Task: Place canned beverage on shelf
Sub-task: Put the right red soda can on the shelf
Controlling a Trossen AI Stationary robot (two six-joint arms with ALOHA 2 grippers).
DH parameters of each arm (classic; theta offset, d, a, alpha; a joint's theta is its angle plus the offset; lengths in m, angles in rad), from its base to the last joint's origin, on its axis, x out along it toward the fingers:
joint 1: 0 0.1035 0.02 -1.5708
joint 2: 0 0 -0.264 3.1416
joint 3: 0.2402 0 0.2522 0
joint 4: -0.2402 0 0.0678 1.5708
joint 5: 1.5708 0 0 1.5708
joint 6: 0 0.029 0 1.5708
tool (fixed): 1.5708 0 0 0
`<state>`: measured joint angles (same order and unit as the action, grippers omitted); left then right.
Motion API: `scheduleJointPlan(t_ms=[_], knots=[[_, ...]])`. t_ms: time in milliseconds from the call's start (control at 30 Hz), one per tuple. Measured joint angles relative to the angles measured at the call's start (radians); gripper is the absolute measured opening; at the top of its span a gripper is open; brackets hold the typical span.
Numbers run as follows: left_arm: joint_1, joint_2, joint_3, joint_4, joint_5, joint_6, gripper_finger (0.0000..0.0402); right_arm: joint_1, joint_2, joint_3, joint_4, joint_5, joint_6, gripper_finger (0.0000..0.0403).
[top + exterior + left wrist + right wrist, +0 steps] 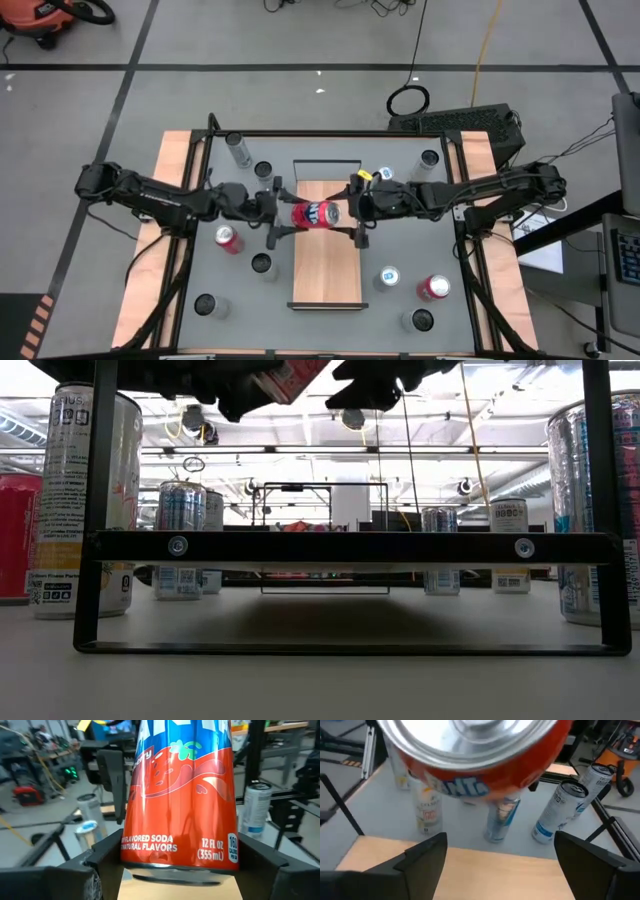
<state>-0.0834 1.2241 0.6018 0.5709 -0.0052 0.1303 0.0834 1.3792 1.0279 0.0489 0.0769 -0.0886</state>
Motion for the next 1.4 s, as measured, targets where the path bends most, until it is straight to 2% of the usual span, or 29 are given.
scheduleJointPlan(t_ms=[100,267,433,500,600,733,1000,1400], knots=[[-0.019,-0.002,0.0,0.02,-0.072,0.027,0.0283,0.0,0.0,-0.054,0.139,0.0,0.017,0.0334],[-0.047,-0.002,0.0,0.091,-0.168,0.07,0.0283,-0.013,0.0,-0.209,0.481,0.0,0.019,0.0334],[-0.058,0.0,0.0,0.177,-0.211,0.115,0.0283,-0.041,0.001,-0.294,0.773,-0.005,-0.021,0.0334],[-0.058,0.012,0.001,0.222,-0.226,0.124,0.0283,-0.058,0.001,-0.295,0.833,-0.057,-0.035,0.0334],[-0.058,0.027,0.0,0.255,-0.274,0.158,0.0283,-0.086,0.001,-0.295,0.878,-0.145,-0.016,0.0334],[-0.056,0.045,0.0,0.299,-0.288,0.166,0.0283,-0.106,0.001,-0.295,0.921,-0.179,-0.003,0.0334],[-0.071,0.126,0.0,0.414,-0.34,0.168,0.0283,-0.109,0.001,-0.295,0.92,-0.18,0.03,0.0334],[-0.076,0.182,0.0,0.471,-0.37,0.164,0.0283,-0.109,0.001,-0.295,0.942,-0.188,0.046,0.0355]])
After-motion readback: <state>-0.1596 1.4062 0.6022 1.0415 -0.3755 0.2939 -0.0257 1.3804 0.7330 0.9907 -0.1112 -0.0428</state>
